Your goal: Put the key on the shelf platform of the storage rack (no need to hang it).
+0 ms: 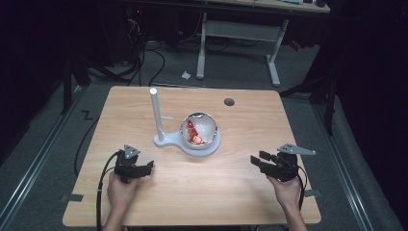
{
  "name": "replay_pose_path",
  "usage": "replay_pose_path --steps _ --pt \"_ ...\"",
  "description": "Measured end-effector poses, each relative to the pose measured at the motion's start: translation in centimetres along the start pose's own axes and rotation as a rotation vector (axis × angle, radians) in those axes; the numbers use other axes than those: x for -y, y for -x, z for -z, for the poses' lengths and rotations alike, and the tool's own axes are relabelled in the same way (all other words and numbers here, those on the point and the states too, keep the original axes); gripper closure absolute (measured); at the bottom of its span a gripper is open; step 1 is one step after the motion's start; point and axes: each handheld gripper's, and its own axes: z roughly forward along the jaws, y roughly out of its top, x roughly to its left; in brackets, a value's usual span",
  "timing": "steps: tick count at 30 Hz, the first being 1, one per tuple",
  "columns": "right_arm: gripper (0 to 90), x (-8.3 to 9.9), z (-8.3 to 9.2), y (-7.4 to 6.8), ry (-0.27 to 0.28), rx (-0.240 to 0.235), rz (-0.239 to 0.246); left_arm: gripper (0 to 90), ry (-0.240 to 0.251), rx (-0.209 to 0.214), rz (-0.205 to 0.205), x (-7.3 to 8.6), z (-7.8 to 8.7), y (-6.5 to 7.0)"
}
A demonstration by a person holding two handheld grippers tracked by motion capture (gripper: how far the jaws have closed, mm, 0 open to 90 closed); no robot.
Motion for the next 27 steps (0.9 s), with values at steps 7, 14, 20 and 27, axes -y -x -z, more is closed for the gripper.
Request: replay_pose_path --steps 7,14,20,27 --pt "49.6 0.7 -0.6 -0.1 -0.01 0.0 -0.012 20.4 0.0 0.0 0.0 0.0 0.0 0.0" --pt "49.4 1.4 -1.4 -0.1 -0.023 0.002 -0.019 20.4 0.0 0.0 0.0 0.0 0.0 0.0" --pt "49.1 2.0 -2.1 -0.2 -0.034 0.009 -0.02 20.4 0.0 0.0 0.0 0.0 0.0 0.0" --pt "48.9 2.5 -2.9 -0.1 -0.043 0.017 -0.015 20.4 0.0 0.0 0.0 0.0 0.0 0.0"
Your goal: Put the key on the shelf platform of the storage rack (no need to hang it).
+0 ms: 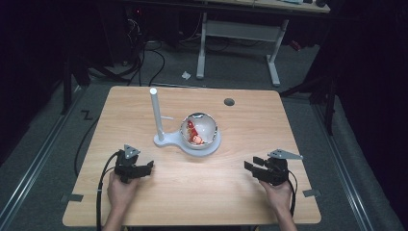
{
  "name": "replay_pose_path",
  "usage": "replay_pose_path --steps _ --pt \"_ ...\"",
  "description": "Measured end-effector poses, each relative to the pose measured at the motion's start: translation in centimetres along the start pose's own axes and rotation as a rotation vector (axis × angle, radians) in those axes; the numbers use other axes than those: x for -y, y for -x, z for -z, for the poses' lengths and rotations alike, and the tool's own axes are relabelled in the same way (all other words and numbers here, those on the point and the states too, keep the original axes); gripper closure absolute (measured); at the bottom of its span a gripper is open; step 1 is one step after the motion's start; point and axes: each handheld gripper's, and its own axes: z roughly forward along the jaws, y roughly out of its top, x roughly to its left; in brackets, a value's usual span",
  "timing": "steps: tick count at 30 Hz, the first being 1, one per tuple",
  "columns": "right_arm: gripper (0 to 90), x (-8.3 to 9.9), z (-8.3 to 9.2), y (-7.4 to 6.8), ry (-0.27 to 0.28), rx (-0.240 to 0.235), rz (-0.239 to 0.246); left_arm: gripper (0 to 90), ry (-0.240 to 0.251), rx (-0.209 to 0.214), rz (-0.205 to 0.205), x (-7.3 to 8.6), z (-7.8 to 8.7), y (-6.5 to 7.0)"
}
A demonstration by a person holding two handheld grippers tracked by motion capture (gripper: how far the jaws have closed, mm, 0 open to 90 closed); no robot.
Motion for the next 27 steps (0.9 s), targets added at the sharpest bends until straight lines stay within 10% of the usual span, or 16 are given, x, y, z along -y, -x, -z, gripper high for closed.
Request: replay_pose_path --steps 27 --pt "46.5 2.3 -3.0 0.6 -0.053 0.072 -0.009 20.3 0.001 -0.001 0.001 0.0 0.0 0.0"
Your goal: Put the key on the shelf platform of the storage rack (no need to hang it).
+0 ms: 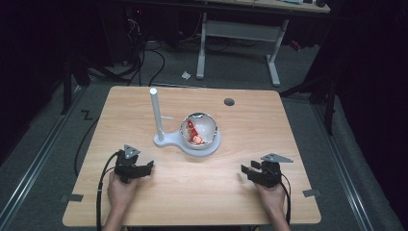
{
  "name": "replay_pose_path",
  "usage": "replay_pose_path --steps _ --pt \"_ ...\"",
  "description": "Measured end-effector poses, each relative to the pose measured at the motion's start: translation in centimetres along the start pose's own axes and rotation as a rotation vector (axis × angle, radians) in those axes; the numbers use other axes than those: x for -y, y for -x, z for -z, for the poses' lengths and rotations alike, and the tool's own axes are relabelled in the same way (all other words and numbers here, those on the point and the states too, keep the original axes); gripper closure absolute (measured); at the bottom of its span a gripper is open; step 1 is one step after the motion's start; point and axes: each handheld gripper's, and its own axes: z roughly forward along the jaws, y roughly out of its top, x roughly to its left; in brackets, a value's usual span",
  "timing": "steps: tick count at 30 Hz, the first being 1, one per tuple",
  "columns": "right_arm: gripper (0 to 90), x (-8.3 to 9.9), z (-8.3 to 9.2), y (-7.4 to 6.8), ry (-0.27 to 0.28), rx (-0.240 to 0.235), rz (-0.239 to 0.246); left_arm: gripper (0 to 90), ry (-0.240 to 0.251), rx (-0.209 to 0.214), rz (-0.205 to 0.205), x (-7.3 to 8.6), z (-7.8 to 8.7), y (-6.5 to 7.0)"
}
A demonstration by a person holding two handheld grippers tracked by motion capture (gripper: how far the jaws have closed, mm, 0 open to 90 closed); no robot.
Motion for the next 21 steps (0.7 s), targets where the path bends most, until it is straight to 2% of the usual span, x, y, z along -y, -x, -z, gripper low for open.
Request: replay_pose_path --steps 8,16,21 --pt "44.9 0.3 -0.5 -0.3 -0.01 0.058 0.033 20.3 0.0 0.0 0.0 0.0 0.0 0.0" --pt "42.5 0.3 -0.9 -1.4 -0.034 0.155 0.139 20.3 0.0 0.0 0.0 0.0 0.0 0.0" --pt "41.4 0.3 -0.9 -1.3 -0.036 0.155 0.13 20.3 0.0 0.0 -0.001 0.0 0.0 0.0"
